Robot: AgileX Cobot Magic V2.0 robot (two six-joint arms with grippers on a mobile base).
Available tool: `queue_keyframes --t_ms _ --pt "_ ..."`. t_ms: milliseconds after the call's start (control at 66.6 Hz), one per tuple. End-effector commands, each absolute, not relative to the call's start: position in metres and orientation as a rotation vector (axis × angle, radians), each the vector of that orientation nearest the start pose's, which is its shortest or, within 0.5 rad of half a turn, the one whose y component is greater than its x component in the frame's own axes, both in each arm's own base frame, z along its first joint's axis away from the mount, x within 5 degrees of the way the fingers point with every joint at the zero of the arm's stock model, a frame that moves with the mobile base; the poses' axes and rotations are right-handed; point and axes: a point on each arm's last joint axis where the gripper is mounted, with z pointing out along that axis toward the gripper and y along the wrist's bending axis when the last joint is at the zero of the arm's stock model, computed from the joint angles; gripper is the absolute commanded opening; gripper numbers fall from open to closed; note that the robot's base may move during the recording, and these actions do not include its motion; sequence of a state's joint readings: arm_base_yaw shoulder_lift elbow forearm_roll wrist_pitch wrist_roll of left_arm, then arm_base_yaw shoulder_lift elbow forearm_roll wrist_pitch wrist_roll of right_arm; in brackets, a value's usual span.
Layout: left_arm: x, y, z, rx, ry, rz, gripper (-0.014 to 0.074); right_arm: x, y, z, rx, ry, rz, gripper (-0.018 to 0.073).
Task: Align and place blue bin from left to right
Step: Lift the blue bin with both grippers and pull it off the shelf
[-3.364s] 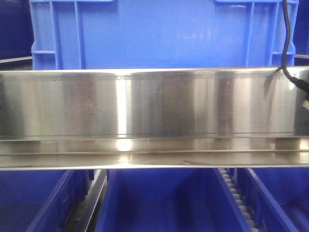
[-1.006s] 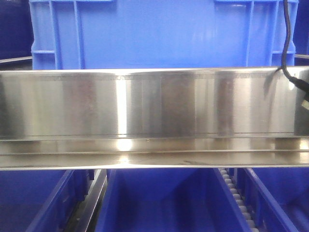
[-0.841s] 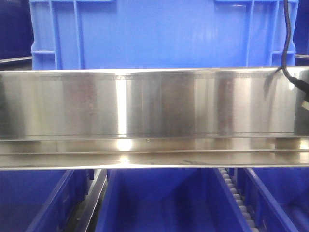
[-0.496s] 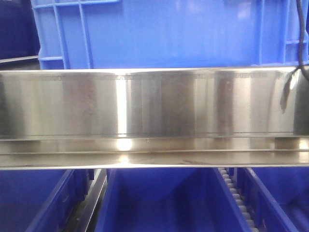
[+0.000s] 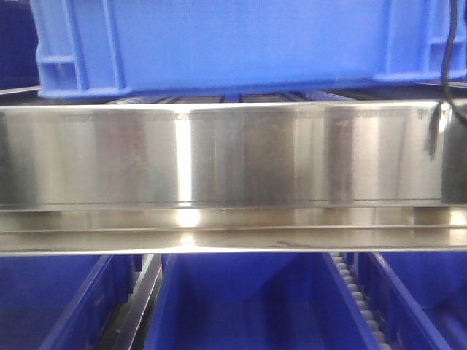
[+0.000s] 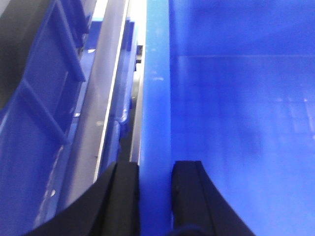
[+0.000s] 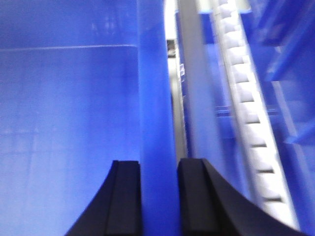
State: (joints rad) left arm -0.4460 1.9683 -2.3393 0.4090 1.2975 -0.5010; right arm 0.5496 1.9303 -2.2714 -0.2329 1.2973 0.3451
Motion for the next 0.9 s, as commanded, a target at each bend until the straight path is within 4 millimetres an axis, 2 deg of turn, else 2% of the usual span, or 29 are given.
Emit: queue_keyframes --t_ms 0,165,360,676,886 --pt "0.375 -0.162 0.466 -0.064 2.196 -0.091 -0.0111 0.346 0.203 0.459 -0.207 2.274 0.233 -0.0070" --pt "0.367 -0.167 0.472 -0.075 2.178 -0.111 -0.0111 0.331 0.204 0.474 -0.192 2.243 0.277 -0.0070" --pt "0.346 -0.165 0.494 -0.086 2.129 -0.160 -0.0111 0.309 0.196 0.499 -0.179 2.161 0.249 -0.0070" --pt "0.309 -0.181 0.520 -0.033 2.047 -0.199 -0.0111 0.277 0.212 0.515 -0.232 2.100 0.284 -0.0070" --pt "0.302 -0.185 0.523 -0.013 2.037 -0.212 -0.0111 0.271 0.216 0.516 -0.247 2.097 0.294 -0.0070"
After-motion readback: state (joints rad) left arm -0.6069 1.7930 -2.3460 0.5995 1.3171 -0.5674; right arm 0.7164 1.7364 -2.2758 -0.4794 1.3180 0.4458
